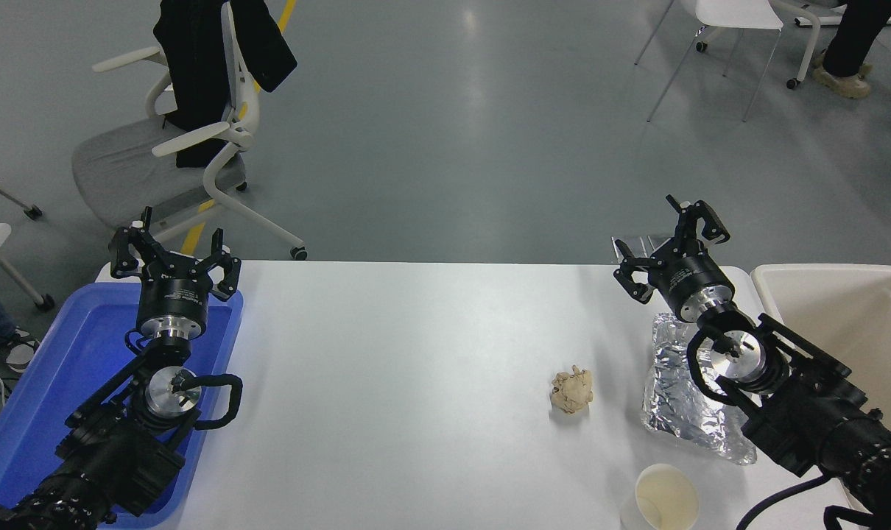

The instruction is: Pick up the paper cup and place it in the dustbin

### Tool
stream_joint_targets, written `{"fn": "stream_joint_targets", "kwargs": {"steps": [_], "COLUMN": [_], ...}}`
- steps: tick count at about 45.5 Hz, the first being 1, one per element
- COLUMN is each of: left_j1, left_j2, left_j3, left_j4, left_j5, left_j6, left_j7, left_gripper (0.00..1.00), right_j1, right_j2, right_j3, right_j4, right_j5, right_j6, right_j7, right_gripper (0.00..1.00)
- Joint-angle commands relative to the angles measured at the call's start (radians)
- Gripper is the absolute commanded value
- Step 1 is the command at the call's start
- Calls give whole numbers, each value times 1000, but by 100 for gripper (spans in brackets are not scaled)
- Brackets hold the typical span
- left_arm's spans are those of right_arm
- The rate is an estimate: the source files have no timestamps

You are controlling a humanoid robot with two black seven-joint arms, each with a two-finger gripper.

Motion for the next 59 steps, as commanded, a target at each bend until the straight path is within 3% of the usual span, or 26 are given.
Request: {"fn": "stream_joint_targets", "kwargs": {"steps": [1,17,29,43,59], "left_j1": [1,0,0,0,0], "left_j2": [0,0,0,1,1], "left_j3": [0,0,0,0,0], "left_j4": [0,0,0,0,0], "left_j5": [5,-3,-3,-3,-3], "left_j6": [0,0,0,0,0], "left_j7": [-1,0,0,0,0], "left_gripper": [99,99,99,99,99], "right_j1": [6,36,145,453,886], "right_j2": [0,-8,-166,-372,-410], "right_j3": [-1,-52,-202,-678,-1363], "right_j4": [6,53,176,314,536], "right_j5": [0,-51,-210,-330,-442], "right_j6": [0,0,-10,-9,0], "right_j7": [0,-1,-17,-49,-44], "right_gripper": [100,100,100,100,100]}}
